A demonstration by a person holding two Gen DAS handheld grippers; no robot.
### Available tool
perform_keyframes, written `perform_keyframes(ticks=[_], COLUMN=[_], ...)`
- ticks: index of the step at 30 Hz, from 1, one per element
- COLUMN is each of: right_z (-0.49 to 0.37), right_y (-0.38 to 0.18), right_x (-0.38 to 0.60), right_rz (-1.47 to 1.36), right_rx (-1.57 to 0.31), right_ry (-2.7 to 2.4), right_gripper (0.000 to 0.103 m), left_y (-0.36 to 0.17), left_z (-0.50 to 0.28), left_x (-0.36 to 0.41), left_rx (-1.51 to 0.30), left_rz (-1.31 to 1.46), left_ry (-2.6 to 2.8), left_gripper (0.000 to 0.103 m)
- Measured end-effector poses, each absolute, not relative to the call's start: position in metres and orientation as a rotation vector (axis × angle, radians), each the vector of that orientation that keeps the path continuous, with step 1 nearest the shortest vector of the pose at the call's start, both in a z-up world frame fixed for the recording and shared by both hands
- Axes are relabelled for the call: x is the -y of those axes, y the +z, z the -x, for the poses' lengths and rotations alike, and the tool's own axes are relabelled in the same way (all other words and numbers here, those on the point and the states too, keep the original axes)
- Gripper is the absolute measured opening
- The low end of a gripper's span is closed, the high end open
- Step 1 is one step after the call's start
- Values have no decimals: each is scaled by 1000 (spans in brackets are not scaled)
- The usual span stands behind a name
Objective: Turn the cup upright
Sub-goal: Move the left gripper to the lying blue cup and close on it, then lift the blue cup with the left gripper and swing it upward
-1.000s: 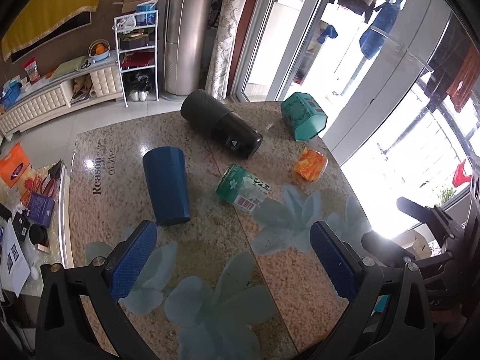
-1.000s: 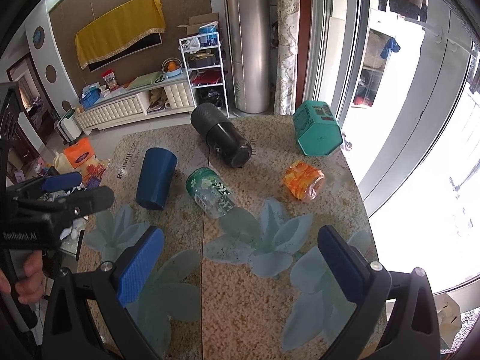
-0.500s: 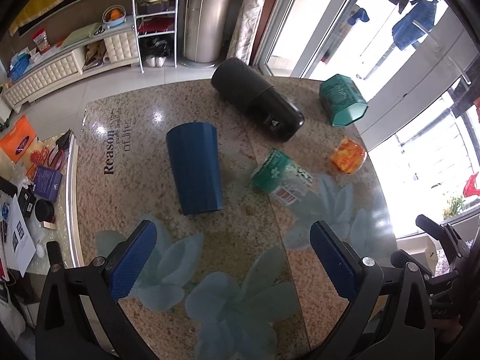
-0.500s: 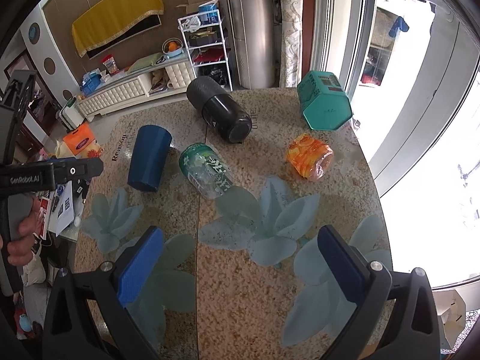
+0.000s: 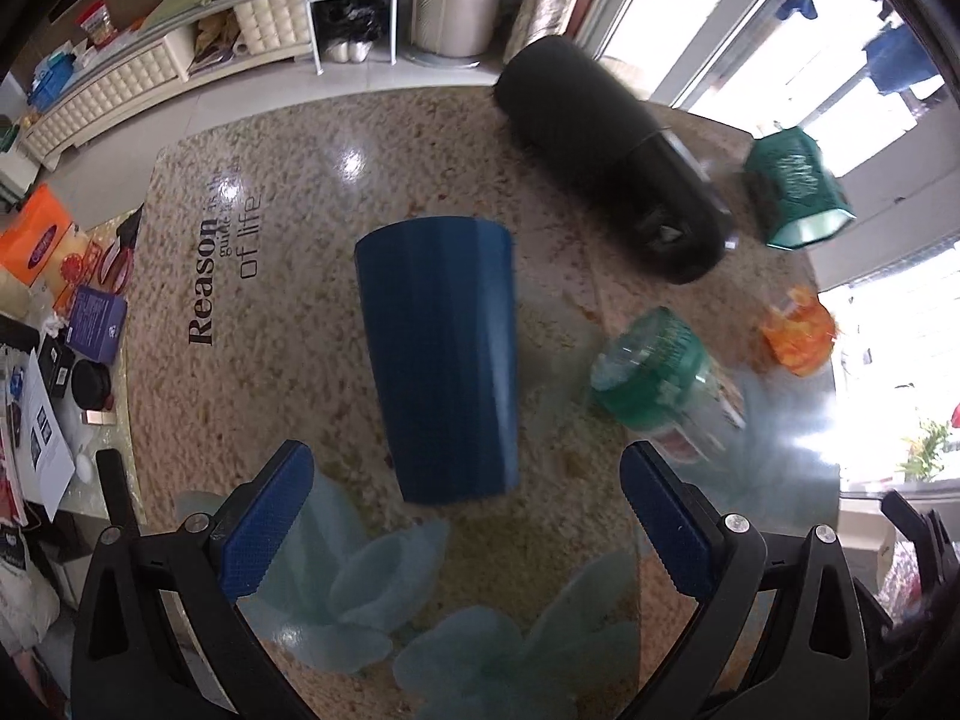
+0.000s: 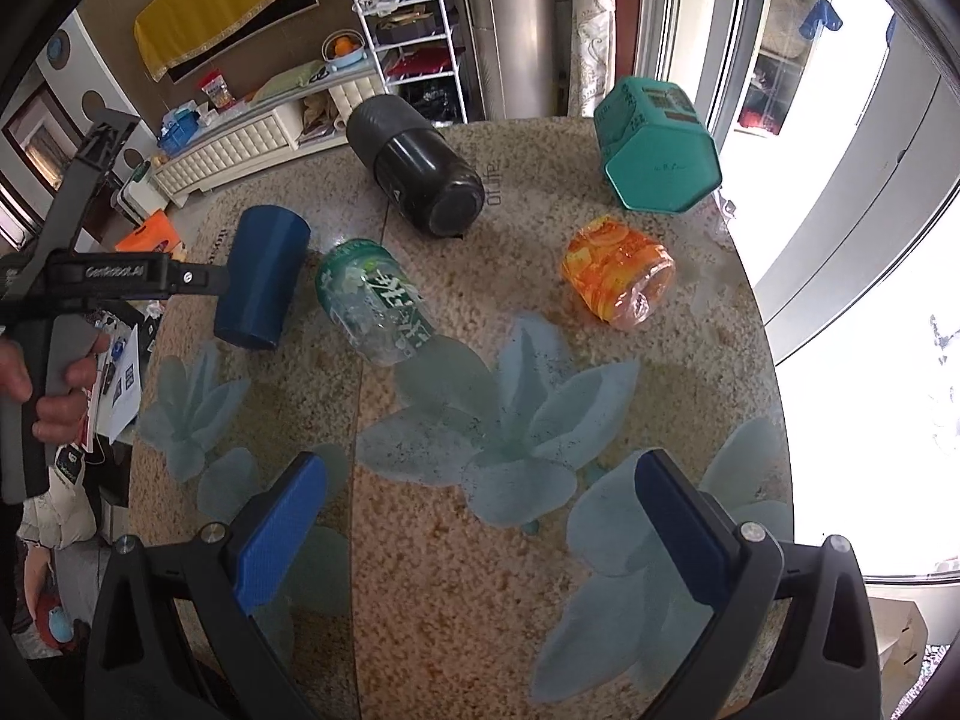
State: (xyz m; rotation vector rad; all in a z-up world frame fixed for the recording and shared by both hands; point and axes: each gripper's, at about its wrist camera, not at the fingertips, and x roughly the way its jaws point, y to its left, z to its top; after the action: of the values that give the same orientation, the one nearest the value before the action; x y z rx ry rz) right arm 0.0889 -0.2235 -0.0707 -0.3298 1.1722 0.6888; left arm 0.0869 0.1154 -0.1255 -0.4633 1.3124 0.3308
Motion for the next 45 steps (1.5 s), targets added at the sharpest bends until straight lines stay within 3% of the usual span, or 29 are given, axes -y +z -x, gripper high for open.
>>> perform_keyframes(ticks=[16,20,24,28,35,45], right_z=[-112,-114,-117,-118,-115,-107], right_y=[-101,-102,-102,-104,-101,-91], right_x=[222,220,219,220,225,226], right_rz=[371,367,359,355,343,331], right_rx=[-1269,-1274,-1272,-1279,-1276,-1251], right_ry=[721,728,724,714,697,680], right_gripper=[103,103,103,103,103,103], left_y=[-202,-225,-238,-238,-241,-194], left_z=[-122,-134,-136,-142,-139,-109], left_x=[-150,-146,-134,-124,-119,-89], left_rx=[-1437,-1452,-1464,-1438,-1422,-1366], left_rz=[519,543,461,445,433,425], left_ry=[422,404,406,378,363,335], left_gripper=[103,87,80,71,70,70])
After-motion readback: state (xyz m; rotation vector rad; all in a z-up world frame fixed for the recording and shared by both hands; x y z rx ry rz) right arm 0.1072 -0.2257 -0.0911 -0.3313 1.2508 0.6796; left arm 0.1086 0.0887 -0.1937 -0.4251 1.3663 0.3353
